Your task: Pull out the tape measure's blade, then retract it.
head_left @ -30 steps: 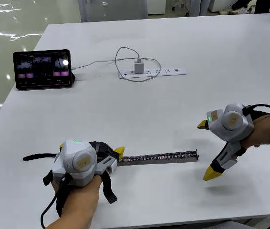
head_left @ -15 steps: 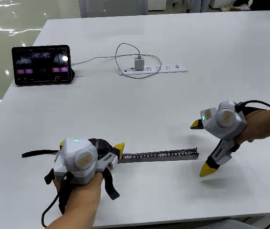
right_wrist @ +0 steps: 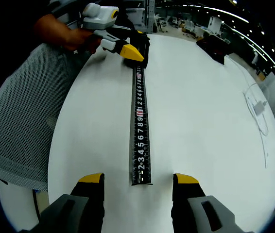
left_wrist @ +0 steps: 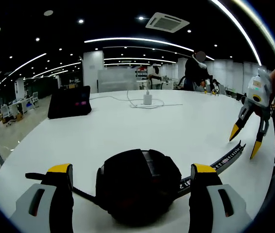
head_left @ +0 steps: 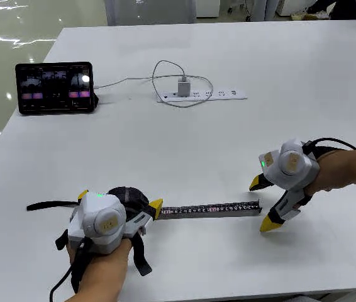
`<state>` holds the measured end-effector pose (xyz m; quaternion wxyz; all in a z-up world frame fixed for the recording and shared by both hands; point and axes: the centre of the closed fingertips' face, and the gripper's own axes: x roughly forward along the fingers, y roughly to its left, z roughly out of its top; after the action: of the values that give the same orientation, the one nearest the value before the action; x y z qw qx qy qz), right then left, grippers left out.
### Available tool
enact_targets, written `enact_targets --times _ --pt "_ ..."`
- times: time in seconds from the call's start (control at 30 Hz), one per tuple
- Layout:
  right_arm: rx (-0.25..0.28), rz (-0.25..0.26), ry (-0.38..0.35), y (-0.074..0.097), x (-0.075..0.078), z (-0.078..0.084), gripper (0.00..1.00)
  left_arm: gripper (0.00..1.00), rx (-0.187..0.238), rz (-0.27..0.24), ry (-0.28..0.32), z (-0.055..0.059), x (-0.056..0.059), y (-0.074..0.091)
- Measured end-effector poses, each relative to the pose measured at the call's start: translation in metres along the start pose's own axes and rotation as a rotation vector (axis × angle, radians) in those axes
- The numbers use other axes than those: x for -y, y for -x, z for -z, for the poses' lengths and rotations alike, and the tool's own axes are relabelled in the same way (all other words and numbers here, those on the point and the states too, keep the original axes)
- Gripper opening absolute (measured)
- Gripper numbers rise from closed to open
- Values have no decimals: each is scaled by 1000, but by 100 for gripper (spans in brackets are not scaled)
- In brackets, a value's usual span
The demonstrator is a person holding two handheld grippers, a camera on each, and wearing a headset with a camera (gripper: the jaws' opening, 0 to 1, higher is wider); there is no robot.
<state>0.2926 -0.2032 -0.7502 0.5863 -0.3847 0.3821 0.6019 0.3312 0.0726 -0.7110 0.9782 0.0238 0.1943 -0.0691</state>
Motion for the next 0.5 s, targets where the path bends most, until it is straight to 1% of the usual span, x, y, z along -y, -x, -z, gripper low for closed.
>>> enact_targets --times 0.13,0.2,0.4,0.5 --pt "-4 1 -22 -1 3 3 40 99 -2 -2 0 1 -1 0" --pt "-6 2 -25 -1 3 3 36 99 -1 -5 4 1 -2 0" --pt "-12 6 -16 -1 5 3 25 99 -1 -6 8 1 -3 0" --pt "-15 10 -8 -2 6 2 23 99 -3 0 9 2 -2 -1"
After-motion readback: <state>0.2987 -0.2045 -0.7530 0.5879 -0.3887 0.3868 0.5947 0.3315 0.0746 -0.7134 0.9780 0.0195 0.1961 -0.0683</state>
